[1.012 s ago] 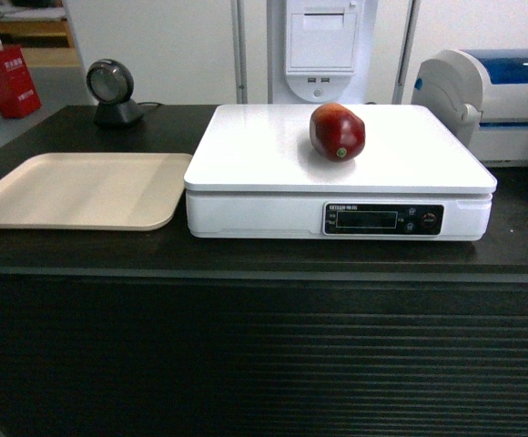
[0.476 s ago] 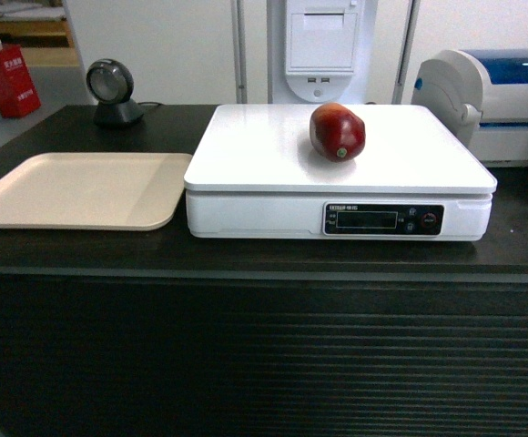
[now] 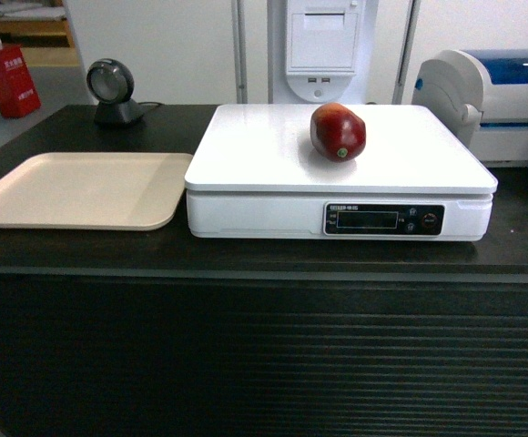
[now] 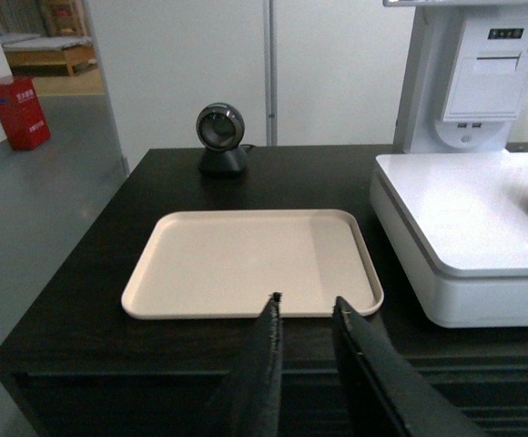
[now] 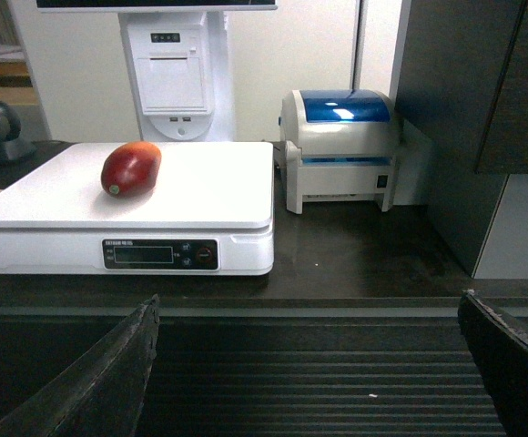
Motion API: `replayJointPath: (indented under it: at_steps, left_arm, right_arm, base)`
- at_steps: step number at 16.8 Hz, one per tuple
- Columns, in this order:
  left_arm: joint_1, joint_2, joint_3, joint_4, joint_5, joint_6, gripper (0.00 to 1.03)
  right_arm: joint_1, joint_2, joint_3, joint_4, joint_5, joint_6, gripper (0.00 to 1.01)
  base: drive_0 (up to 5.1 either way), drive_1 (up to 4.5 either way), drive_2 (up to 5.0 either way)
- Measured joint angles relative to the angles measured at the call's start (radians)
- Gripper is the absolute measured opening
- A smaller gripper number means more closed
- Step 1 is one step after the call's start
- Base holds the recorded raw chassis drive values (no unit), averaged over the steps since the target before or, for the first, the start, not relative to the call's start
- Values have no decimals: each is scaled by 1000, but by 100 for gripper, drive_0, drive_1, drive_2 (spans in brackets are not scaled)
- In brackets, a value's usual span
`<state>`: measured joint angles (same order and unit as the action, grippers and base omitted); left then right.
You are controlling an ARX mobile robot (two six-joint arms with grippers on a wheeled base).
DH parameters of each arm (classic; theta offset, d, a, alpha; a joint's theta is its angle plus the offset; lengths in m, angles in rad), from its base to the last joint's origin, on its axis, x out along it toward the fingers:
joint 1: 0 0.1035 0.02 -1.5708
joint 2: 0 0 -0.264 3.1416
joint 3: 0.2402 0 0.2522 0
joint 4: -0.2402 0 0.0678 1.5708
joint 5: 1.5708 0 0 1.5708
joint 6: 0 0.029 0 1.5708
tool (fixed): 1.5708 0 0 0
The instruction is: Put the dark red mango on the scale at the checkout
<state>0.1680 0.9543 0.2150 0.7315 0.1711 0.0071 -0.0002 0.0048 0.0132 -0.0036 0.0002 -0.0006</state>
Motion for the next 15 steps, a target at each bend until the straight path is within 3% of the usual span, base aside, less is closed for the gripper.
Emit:
replayJointPath:
  at_steps: [1,2,5,7,9,10,15]
  left_arm:
    - [-18,-52,-42,-19,-21,0,8]
    - [-36,-97,-67,-33,-38,-2,2]
    - [-77,-215,-121,-97,-77,-4,2]
    - [-166,-295,-149,-149,-164,-5,2]
    - [-171,-360,-164,-196,-172,-5,2]
    - [-166,-377,-186,-166,-172,-5,2]
    - [-167,-537,-205,-314,-172,-5,2]
  right_arm:
    - [0,0,0,0,0,0,98]
    - [0,0,0,0,0,0,98]
    - [0,0,0,0,0,0,98]
    - [0,0,0,-1,0,0,98]
    - [0,0,0,0,0,0,98]
    - [0,0,0,0,0,0,98]
    - [0,0,0,0,0,0,98]
  base:
    - [0,0,0]
    - [0,0,0]
    - [0,0,0]
    - [0,0,0]
    - [0,0,0]
    - [0,0,0]
    - [0,0,0]
